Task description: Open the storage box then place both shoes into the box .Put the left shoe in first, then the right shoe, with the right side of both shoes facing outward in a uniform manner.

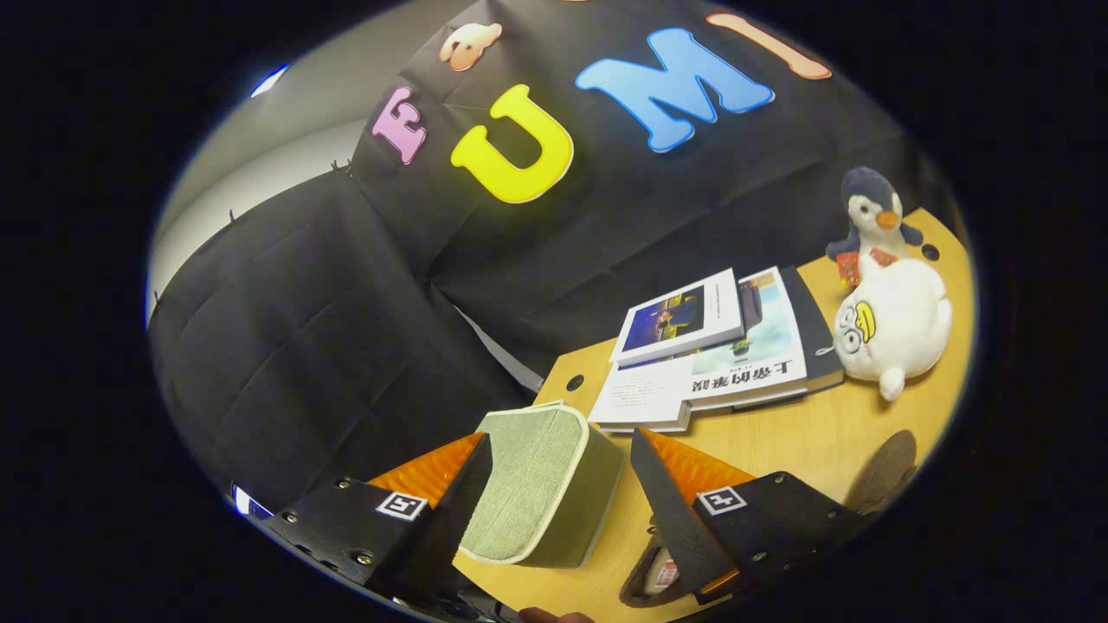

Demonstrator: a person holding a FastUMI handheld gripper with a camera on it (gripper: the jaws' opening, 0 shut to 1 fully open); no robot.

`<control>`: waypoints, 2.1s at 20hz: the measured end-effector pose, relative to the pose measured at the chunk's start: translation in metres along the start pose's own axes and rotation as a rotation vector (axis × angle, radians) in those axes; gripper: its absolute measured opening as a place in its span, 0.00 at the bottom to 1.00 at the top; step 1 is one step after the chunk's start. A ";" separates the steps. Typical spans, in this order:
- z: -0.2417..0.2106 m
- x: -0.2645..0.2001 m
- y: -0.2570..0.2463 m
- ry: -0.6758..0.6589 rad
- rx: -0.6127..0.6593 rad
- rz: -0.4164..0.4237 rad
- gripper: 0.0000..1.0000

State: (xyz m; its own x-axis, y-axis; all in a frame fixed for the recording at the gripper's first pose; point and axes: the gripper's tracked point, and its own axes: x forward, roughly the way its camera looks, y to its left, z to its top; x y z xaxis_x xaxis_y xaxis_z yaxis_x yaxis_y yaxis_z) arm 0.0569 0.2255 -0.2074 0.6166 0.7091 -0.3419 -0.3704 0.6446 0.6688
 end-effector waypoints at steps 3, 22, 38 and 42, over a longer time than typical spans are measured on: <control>-0.024 0.027 0.001 0.088 0.040 0.061 0.97; -0.118 0.112 0.006 0.396 0.490 0.236 0.85; -0.063 0.103 0.061 0.376 0.469 0.306 0.04; -0.038 0.106 0.105 0.371 0.398 0.354 0.04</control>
State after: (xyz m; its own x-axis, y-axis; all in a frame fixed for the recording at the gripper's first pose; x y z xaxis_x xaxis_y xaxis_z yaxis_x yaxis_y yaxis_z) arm 0.0565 0.3795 -0.1987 0.1973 0.9568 -0.2134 -0.1774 0.2489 0.9522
